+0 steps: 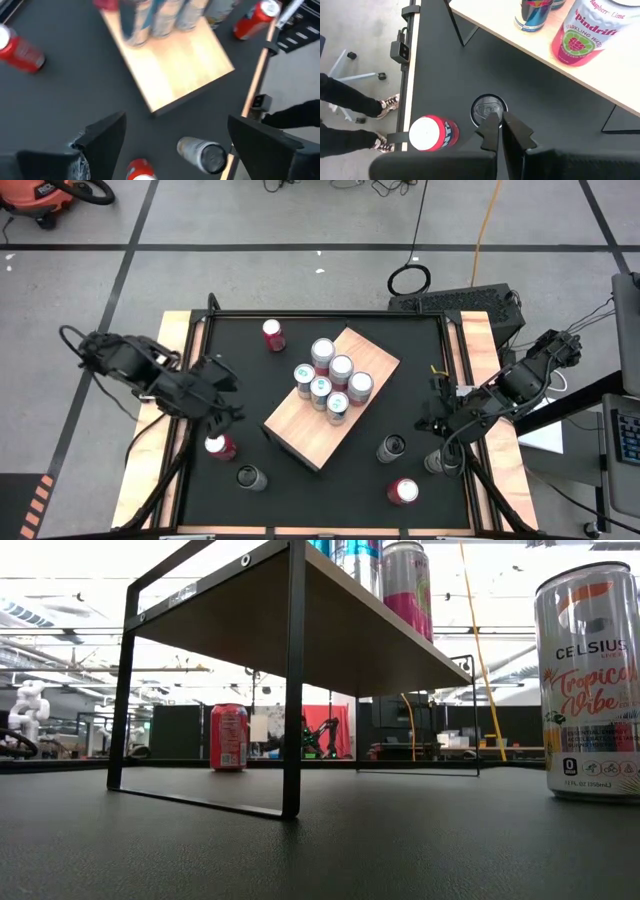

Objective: Place canned beverage on shelf
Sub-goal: Put the middle red soda can on the shelf

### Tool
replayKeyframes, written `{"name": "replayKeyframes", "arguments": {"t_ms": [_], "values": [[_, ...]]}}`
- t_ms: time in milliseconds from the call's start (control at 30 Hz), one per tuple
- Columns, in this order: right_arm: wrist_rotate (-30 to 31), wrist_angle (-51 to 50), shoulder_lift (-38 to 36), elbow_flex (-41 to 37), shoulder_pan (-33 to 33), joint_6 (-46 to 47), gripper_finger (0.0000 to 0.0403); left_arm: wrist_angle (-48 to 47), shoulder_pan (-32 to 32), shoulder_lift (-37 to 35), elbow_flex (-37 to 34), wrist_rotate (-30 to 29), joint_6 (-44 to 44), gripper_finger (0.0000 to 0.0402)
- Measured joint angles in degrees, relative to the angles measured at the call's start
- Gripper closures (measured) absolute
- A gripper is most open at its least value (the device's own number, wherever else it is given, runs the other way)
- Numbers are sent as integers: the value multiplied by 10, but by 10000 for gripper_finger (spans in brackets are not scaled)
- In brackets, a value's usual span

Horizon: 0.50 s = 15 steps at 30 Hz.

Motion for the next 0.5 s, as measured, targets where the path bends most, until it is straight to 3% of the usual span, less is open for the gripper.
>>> {"name": "replayKeyframes", "arguments": {"t_ms": [233,500], "values": [[1,0,0,0,0,27,403,2,-46,-66,-133,-3,-104,54],[0,0,0,0,0,28,403,12,-89,-62,-213,55,-212,54]]}}
